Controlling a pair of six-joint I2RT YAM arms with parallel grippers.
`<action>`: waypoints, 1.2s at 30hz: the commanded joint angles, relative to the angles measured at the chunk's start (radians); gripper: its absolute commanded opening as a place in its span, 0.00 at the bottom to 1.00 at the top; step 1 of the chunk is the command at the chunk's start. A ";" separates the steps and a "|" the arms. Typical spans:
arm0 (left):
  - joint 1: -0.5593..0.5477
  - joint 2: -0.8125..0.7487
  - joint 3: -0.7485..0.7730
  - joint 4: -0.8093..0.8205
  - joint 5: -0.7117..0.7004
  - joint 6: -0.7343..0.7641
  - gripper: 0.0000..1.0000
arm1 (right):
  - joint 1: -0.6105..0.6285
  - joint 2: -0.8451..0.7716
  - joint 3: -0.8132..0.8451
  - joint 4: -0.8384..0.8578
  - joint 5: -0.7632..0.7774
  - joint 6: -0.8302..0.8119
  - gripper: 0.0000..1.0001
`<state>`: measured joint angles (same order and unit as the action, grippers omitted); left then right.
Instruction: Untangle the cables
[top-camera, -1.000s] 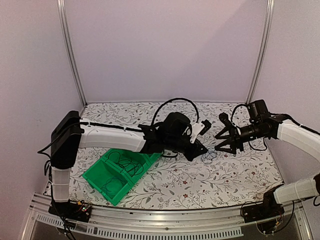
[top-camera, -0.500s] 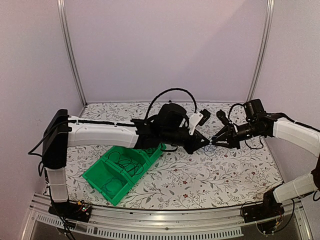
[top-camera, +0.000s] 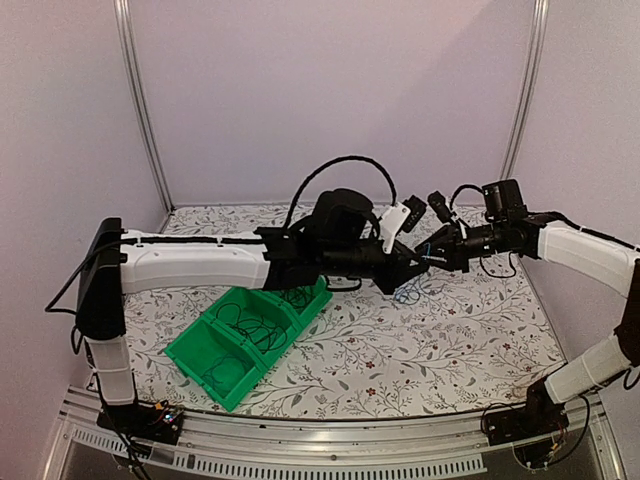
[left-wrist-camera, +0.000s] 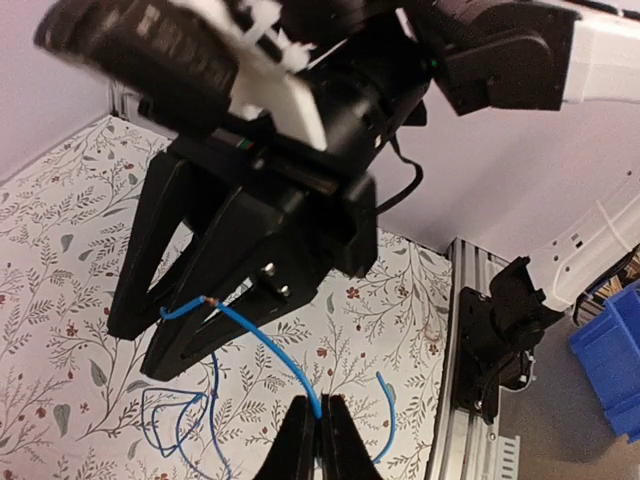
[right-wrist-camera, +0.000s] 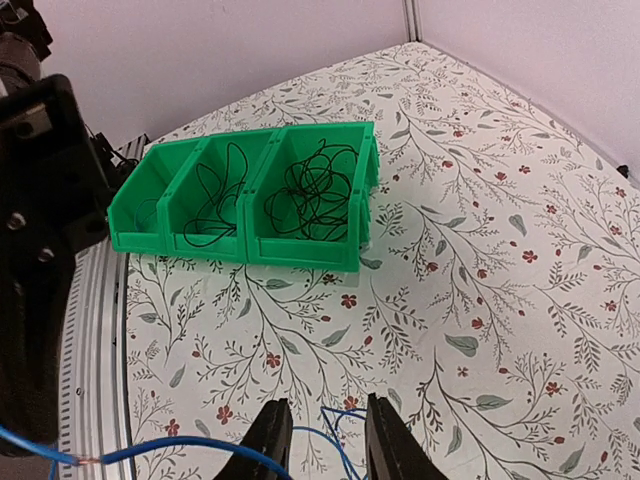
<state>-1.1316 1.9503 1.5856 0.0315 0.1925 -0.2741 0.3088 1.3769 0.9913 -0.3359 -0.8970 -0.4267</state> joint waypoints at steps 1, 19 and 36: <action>-0.025 -0.099 0.031 0.013 -0.031 0.002 0.00 | 0.005 0.076 0.002 0.034 0.013 0.050 0.31; -0.025 -0.447 -0.131 -0.282 -0.507 -0.022 0.00 | 0.004 0.298 -0.006 -0.043 0.050 -0.017 0.48; -0.024 -0.919 -0.495 -0.487 -0.751 -0.321 0.00 | 0.003 0.324 0.030 -0.184 -0.135 -0.163 0.62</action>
<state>-1.1454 1.1057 1.1252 -0.3813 -0.4854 -0.5117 0.3088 1.6775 0.9920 -0.4873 -1.0054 -0.5602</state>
